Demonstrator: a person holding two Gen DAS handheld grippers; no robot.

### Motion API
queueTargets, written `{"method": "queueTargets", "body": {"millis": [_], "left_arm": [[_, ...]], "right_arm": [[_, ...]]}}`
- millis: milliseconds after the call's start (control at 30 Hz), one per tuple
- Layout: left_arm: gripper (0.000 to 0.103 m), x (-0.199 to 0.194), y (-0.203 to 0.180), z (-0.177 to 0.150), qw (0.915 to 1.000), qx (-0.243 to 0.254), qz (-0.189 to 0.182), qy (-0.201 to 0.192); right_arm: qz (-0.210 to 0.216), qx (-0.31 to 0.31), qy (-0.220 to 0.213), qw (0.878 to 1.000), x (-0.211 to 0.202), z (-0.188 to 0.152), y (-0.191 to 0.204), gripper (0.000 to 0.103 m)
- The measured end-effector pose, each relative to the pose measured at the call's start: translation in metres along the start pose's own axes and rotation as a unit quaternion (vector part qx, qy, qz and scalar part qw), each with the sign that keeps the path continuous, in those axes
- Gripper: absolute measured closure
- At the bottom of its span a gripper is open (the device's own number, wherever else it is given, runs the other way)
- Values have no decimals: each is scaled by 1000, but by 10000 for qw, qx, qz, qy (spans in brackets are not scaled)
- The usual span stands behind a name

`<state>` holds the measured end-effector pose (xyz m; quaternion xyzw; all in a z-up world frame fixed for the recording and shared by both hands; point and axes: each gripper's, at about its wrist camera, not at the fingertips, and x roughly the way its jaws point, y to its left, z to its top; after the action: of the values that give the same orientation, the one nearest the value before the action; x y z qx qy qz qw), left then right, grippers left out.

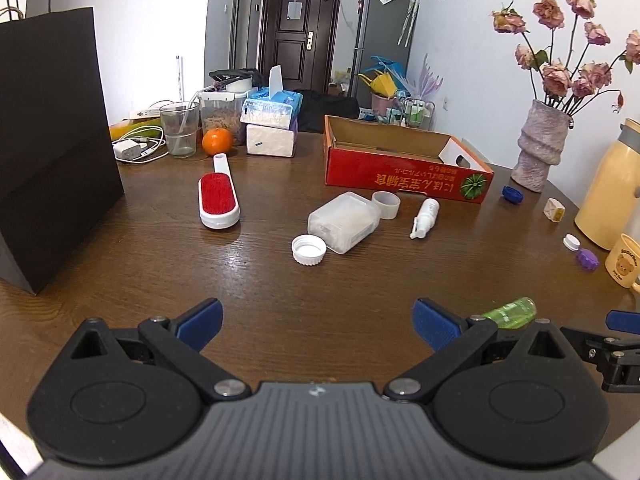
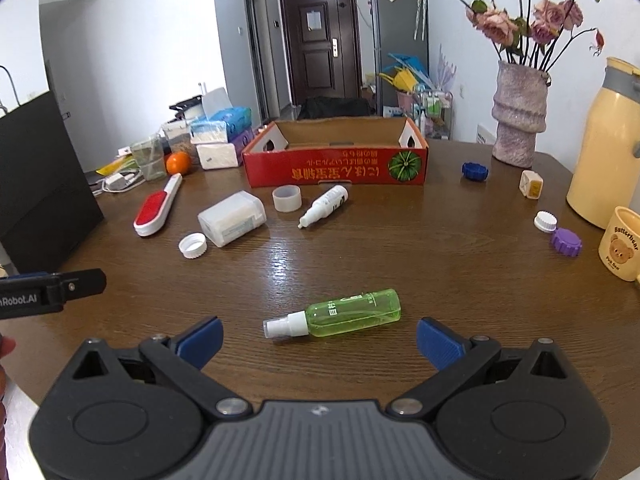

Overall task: Organize rigid objects
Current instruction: 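Reach the right tool to the green spray bottle and grasp it while the left tool approaches the white cap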

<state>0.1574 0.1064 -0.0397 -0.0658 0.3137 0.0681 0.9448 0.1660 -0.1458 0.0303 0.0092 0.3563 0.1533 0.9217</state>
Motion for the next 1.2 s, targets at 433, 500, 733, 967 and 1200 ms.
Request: {"method": "queueTargets", "body": {"millis": [433, 500, 733, 967, 1200], "left_arm": [[0, 58, 30, 9, 9990, -230, -39, 386], [0, 65, 35, 10, 9987, -252, -32, 438], [0, 81, 47, 14, 9981, -314, 16, 526], [0, 95, 49, 16, 9972, -379, 31, 645], [0, 103, 48, 17, 9966, -411, 126, 708]], "right_arm": [[-275, 234, 679, 9970, 68, 15, 6, 1], [-325, 292, 784, 9960, 79, 16, 7, 2], [-563, 738, 1203, 9884, 116, 17, -2, 7], [-725, 1035, 1334, 9830, 141, 21, -15, 11], [-752, 751, 1315, 9856, 155, 25, -14, 29]]}}
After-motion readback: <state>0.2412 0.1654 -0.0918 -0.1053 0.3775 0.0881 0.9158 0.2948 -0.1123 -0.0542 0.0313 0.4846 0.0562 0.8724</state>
